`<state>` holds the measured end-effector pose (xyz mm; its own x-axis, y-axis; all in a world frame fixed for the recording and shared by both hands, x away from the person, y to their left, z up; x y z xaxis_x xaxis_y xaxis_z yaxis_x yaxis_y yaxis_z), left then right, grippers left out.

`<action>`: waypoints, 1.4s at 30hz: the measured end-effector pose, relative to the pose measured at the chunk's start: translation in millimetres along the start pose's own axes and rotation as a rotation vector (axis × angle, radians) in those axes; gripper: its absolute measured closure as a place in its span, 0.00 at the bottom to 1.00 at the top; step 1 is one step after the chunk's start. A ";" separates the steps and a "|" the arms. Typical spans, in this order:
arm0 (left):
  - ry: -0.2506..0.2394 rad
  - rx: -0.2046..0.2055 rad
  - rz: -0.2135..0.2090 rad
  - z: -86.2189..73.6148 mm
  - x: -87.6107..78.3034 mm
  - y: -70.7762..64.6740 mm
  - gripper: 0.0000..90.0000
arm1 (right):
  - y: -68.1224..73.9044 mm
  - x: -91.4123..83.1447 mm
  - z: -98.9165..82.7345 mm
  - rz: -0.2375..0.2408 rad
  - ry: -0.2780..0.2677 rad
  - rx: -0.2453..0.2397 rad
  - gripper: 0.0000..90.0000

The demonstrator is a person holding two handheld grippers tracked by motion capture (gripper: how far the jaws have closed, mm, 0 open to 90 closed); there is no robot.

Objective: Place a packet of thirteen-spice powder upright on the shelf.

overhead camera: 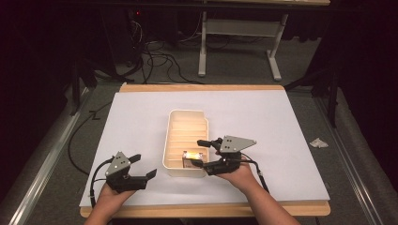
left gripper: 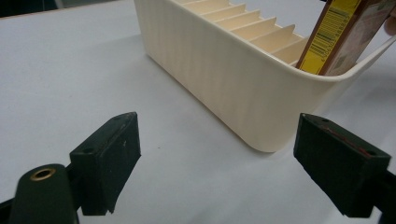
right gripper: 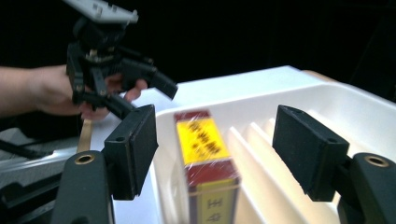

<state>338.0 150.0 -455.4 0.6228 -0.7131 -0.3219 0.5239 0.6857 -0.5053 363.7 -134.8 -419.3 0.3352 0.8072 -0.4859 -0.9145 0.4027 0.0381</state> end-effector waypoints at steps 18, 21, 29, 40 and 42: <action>-0.012 -0.004 -0.010 1.4 -2.6 -1.7 0.17 | -28.1 -56.7 -19.2 -0.260 0.064 0.086 0.33; -0.017 -0.005 -0.010 1.6 -2.4 -1.6 0.17 | -29.5 -71.0 -28.3 -0.297 0.072 0.110 0.29; -0.022 -0.005 -0.008 1.9 -2.3 -1.5 0.17 | -28.4 -110.4 -56.8 -0.396 0.105 0.188 0.17; -0.013 0.007 0.001 -0.2 3.1 -3.8 0.16 | -31.7 -144.8 -115.5 -0.508 0.117 0.265 0.14; -0.008 0.015 0.010 -0.8 4.2 -3.8 0.15 | -32.7 -145.6 -116.2 -0.507 0.114 0.269 0.14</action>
<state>338.2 144.2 -455.4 0.6330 -0.7047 -0.3204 0.5259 0.6952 -0.4901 318.4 -315.6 -451.2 0.6761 0.4395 -0.5914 -0.5515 0.8341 -0.0105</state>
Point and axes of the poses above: each handheld gripper's, and its own axes: x roughly forward along the jaws, z roughly out of its top, y roughly to its left, the point moved 2 cm from there along x, roughly forward along the jaws, and after that the axes turned 15 degrees about y, right-handed, at the moved point
